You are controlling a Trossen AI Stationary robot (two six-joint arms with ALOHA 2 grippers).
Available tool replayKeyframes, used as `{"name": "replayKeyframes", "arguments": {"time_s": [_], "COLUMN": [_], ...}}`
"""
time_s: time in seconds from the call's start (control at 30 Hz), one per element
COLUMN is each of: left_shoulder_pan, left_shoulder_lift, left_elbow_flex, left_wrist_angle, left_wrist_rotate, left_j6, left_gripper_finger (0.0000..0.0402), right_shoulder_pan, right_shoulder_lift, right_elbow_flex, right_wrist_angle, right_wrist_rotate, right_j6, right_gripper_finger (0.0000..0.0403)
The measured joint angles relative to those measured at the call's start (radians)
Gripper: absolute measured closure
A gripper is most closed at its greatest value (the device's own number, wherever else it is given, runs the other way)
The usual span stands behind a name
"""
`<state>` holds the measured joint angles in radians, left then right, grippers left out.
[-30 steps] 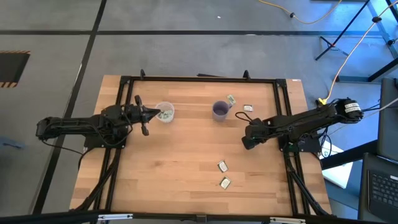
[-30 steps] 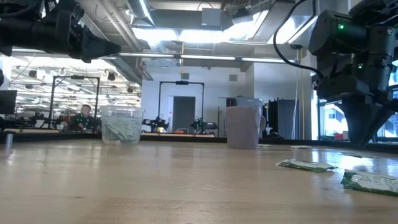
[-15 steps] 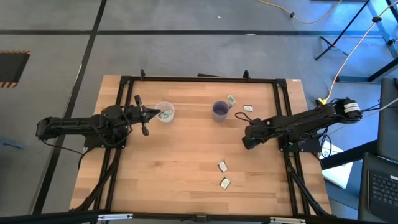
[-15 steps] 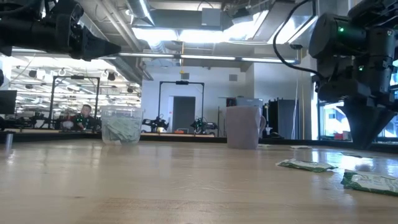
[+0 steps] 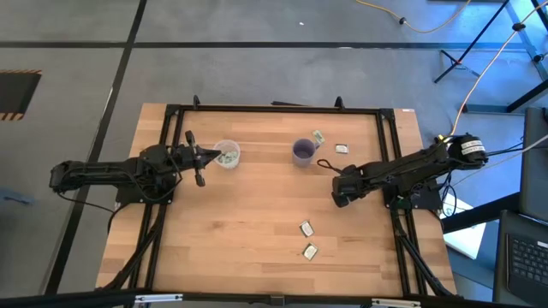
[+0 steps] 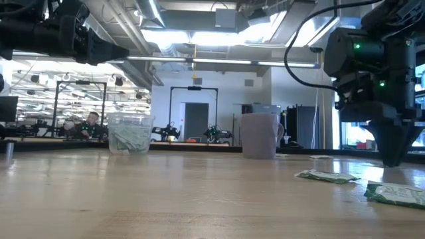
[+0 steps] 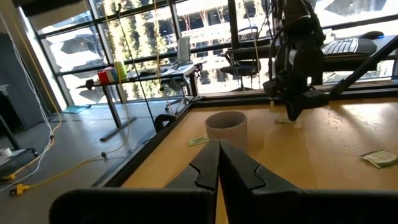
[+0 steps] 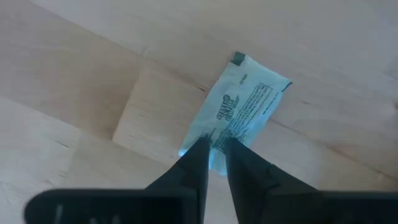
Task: Pick and place Stevia / Truvia into bins
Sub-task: Put the light green stevia packet into the transparent container
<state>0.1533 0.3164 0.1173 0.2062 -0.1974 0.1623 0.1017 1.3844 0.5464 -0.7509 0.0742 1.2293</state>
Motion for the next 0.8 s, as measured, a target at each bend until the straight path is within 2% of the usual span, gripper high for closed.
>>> {"name": "replayKeyframes", "arguments": {"time_s": [0.33, 0.6, 0.8], "left_shoulder_pan": [0.000, 0.000, -0.012], "left_shoulder_lift": [0.000, 0.000, 0.023], "left_elbow_flex": [0.000, 0.000, 0.000], "left_wrist_angle": [0.000, 0.002, 0.001], "left_wrist_rotate": [0.000, -0.003, 0.047], "left_j6": [0.000, 0.031, 0.059], "left_gripper_finger": [0.0396, 0.0393, 0.0372], "right_shoulder_pan": [0.000, 0.000, 0.000], "right_shoulder_lift": [-0.014, -0.014, -0.011], "right_elbow_flex": [0.015, 0.028, 0.129], "right_wrist_angle": [-0.012, -0.017, 0.046], "right_wrist_rotate": [0.003, 0.006, 0.006], "right_j6": [-0.007, -0.062, -0.195], "right_gripper_finger": [0.0398, 0.0397, 0.0396]}}
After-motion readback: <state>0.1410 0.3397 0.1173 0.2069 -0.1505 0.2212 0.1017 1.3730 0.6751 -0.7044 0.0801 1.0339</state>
